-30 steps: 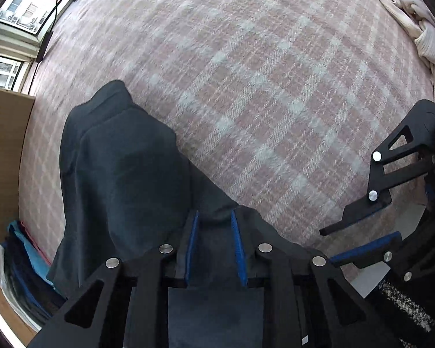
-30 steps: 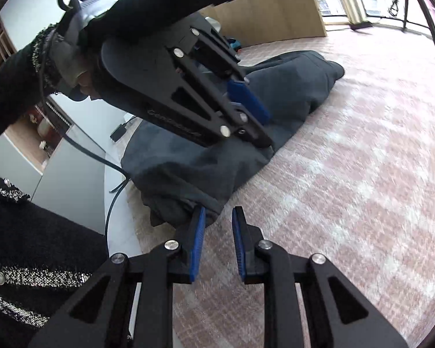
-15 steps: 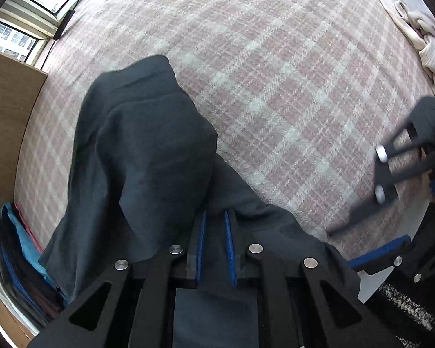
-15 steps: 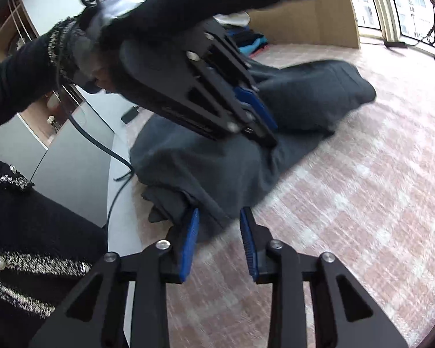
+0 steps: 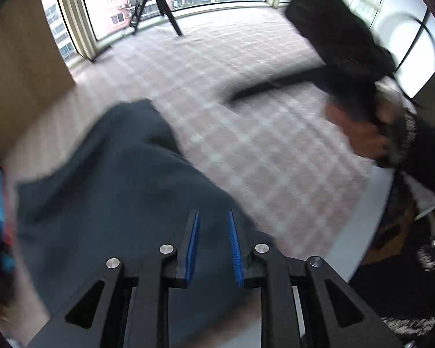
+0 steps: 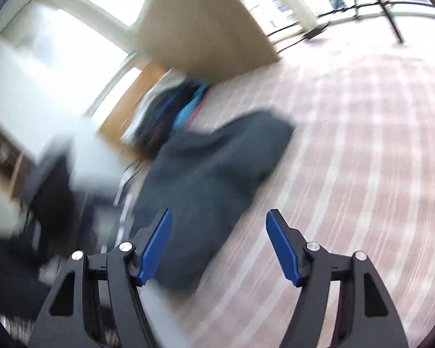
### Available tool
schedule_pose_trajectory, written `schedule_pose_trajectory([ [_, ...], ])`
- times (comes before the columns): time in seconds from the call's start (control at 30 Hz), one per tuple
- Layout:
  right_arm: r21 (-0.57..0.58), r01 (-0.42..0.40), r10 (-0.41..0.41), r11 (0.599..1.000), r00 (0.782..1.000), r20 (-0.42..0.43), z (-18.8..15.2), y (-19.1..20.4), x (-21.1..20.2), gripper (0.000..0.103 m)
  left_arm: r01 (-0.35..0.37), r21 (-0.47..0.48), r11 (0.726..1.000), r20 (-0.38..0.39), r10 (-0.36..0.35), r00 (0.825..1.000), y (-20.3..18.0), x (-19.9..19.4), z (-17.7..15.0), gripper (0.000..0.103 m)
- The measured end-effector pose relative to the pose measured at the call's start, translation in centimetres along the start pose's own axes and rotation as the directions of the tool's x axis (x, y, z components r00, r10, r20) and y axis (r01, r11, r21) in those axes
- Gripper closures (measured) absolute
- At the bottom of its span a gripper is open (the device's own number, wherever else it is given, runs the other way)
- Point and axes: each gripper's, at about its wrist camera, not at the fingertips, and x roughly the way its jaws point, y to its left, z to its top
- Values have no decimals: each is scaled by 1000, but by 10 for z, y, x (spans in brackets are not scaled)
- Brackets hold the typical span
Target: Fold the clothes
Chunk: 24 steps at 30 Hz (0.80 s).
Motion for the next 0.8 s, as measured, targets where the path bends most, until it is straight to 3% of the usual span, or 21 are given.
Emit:
schedule_pose_trajectory([
  [0.1, -23, -43, 43, 999, 999, -5, 34, 7, 36, 36, 90, -48, 995, -13, -91, 996, -26, 31, -11, 82],
  [0.17, -57, 6, -10, 998, 997, -73, 48, 12, 71, 38, 101, -43, 994, -8, -101, 995, -41, 42, -12, 79],
  [0.2, -105, 80, -91, 991, 991, -101, 51, 16, 84, 40, 99, -31, 995, 1, -99, 995, -47, 41, -11, 78],
  [0.23, -149, 158, -178, 976, 976, -129, 53, 19, 99, 49, 101, -28, 994, 23, -100, 995, -48, 30, -10, 78],
  [0.3, -229, 282, -323, 932, 932, -165, 57, 25, 123, 59, 86, -67, 994, 97, -79, 992, -39, -2, -15, 78],
  [0.43, -295, 206, -258, 933, 954, -149, 64, 59, 113, 59, -57, -249, 967, 213, 113, 971, 16, -66, -52, 76],
  [0.53, -382, 121, -195, 916, 968, -160, 72, 102, 137, 59, -130, -431, 893, 213, 240, 947, 65, -92, -94, 76],
  [0.6, -448, 63, -167, 892, 966, -196, 78, 129, 164, 59, -138, -537, 833, 196, 281, 939, 92, -101, -124, 76],
  [0.7, -533, 16, -181, 846, 949, -258, 83, 163, 204, 59, -111, -606, 788, 178, 270, 946, 111, -97, -155, 72],
  [0.8, -570, -15, -219, 821, 915, -339, 88, 178, 248, 56, -32, -619, 785, 202, 199, 959, 118, -88, -164, 63],
])
